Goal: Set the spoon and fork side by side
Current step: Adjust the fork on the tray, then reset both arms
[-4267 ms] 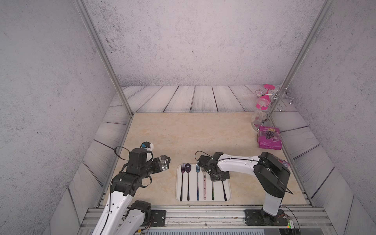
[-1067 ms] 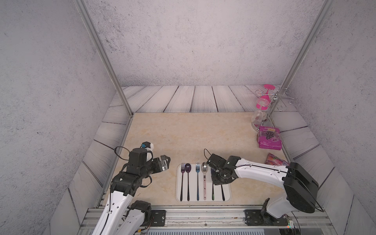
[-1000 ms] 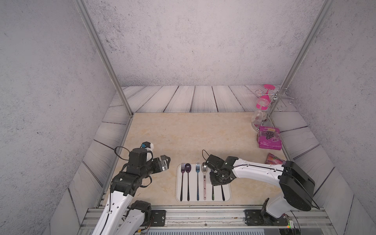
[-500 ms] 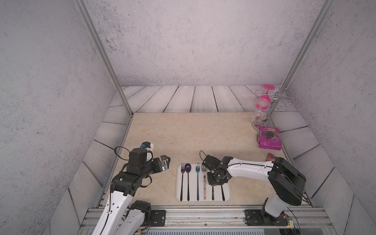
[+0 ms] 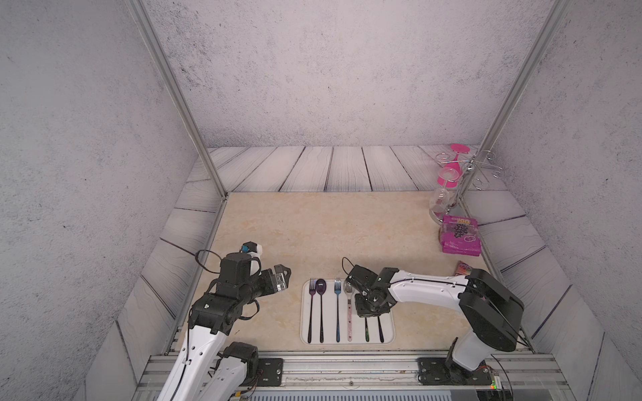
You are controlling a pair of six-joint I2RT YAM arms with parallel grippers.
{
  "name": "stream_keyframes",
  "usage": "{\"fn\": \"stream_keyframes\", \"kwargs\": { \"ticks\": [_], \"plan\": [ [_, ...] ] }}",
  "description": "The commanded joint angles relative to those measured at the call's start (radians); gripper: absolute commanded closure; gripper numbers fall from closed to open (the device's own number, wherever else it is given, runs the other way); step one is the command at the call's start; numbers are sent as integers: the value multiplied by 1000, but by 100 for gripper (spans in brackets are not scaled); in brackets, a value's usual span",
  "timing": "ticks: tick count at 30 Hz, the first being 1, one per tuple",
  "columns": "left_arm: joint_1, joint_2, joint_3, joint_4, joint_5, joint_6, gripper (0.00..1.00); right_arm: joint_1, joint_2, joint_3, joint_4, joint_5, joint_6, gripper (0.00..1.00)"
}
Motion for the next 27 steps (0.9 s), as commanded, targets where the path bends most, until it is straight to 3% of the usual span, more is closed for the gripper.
{"fn": "stream_keyframes", "kwargs": {
  "ticks": [1,8,18,27],
  "plan": [
    [-4,-1,1,1,9,7,0,3,-11,-25,-27,23,18,86],
    [-4,2,1,1,8,7,1,3,-33,-16,-38,26,13,84],
    [-4,7,1,1,5,6,1,-23,-164,26,-174,124,-52,71],
    [-4,4,1,-4,-2,5,1,-108,-153,-47,-127,64,-112,71]
  ]
}}
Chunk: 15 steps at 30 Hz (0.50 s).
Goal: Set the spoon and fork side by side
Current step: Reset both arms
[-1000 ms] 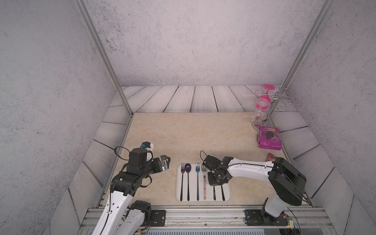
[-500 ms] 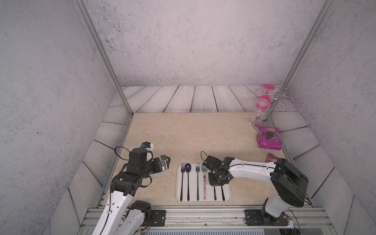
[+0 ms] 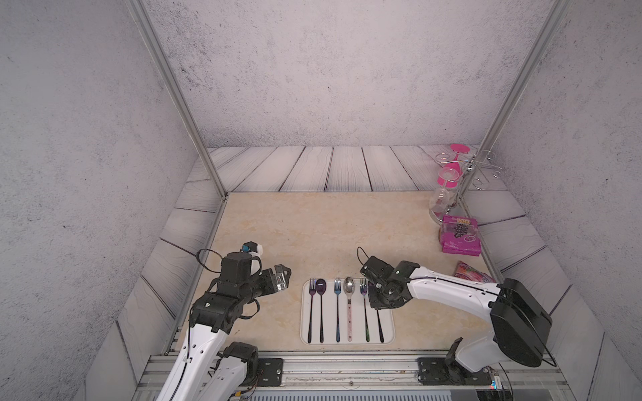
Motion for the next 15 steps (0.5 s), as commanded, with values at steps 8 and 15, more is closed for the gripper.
{"fn": "stream_keyframes", "kwargs": {
  "ticks": [8,15],
  "plan": [
    [-5,51,20,0,-129,-17,1,-30,-90,6,-56,86,-118,55],
    [-4,164,26,201,-223,80,1,-187,-314,53,-88,257,-380,3]
  ]
}}
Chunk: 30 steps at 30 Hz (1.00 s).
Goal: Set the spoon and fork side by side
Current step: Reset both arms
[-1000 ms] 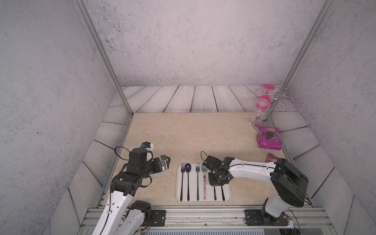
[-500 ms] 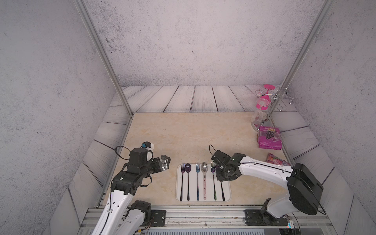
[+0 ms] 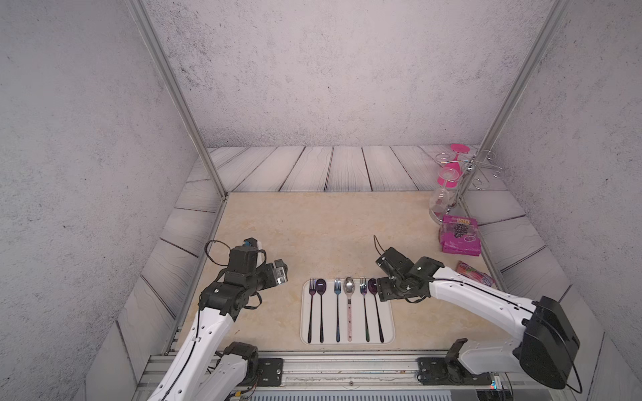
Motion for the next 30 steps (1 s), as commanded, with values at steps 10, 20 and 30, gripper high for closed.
{"fn": "stream_keyframes", "kwargs": {
  "ticks": [10,20,30],
  "plan": [
    [-3,96,-142,601,-559,341,0,-443,-403,-329,815,145,-576,1],
    [11,297,-287,953,-568,490,0,-564,18,-489,1374,120,-597,1],
    [178,450,-359,1260,-356,438,1,-654,290,-519,1673,73,-540,1]
  ]
}}
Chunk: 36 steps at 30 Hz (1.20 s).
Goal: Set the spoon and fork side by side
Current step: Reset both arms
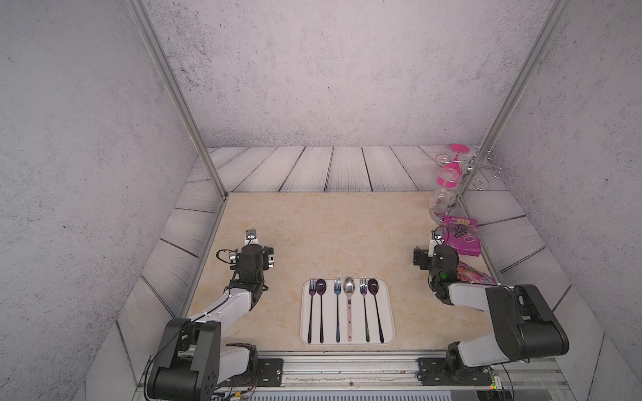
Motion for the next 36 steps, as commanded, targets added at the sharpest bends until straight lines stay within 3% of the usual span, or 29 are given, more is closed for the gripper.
{"fn": "stream_keyframes", "kwargs": {
  "ticks": [1,4,7,10,11,13,16,18,36],
  "plan": [
    [45,33,-20,153,110,-1,0,-29,64,9,141,-49,32,1],
    [66,71,-26,231,194,23,0,-50,30,50,-5,-75,55,1],
    [96,156,-56,381,314,19,0,-55,38,45,22,-77,55,1],
    [97,284,-74,560,342,25,0,-55,36,50,2,-80,56,1],
    [100,304,-62,543,339,23,0,-56,36,50,3,-80,57,1],
    [105,275,23,270,294,-6,0,-55,36,52,-3,-80,57,1],
    [110,300,40,349,287,-11,0,-56,36,52,-4,-80,56,1],
    [109,277,62,247,288,-9,0,-55,34,50,-2,-79,55,1],
    [109,275,65,254,296,-3,0,-56,28,43,4,-80,54,1]
  ]
}}
